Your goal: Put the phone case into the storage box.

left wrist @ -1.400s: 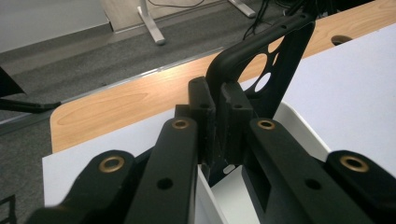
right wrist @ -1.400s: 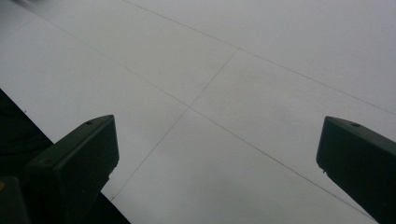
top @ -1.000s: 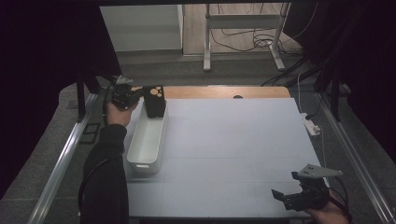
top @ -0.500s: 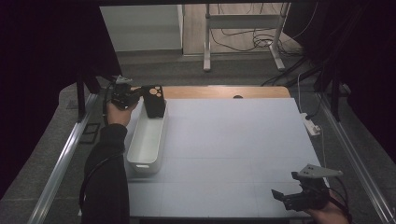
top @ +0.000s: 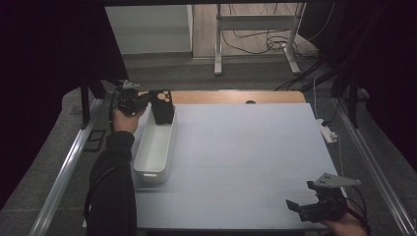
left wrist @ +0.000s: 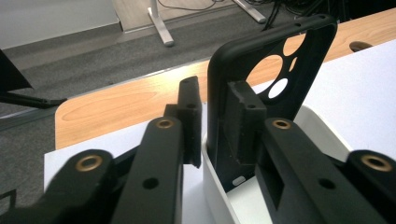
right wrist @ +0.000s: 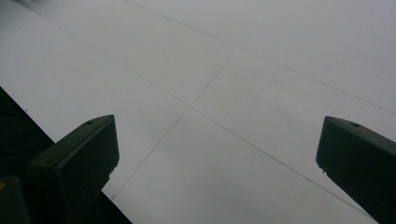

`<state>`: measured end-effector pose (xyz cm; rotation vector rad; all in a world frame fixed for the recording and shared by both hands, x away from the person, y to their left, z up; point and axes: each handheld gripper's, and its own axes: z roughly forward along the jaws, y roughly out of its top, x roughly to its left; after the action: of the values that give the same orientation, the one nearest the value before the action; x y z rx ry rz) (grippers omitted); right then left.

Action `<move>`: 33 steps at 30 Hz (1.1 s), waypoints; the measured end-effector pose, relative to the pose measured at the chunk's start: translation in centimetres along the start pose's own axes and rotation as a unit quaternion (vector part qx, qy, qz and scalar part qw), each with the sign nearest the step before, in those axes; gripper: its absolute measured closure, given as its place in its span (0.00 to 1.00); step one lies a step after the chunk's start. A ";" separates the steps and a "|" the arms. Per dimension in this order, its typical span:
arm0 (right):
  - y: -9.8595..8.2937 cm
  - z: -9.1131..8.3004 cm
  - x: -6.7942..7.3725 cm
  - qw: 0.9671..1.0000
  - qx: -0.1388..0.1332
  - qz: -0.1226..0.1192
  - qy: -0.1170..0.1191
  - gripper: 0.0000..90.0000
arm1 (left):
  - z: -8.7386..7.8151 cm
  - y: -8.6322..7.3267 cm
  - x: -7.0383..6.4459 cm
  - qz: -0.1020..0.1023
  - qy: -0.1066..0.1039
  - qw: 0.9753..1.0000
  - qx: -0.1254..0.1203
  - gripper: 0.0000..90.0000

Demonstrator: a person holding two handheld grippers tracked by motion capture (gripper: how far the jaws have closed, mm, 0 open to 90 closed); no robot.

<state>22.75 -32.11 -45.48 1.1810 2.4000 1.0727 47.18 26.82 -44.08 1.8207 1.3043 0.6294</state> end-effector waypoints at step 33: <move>0.0 0.0 0.0 1.000 -0.001 0.000 -0.001 0.00 | -1.6 -0.7 0.5 -0.028 -0.028 0.998 0.042 0.36</move>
<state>22.73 -32.11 -45.48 1.1804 2.3975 1.0732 45.74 27.94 -43.79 1.8494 1.3576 0.4962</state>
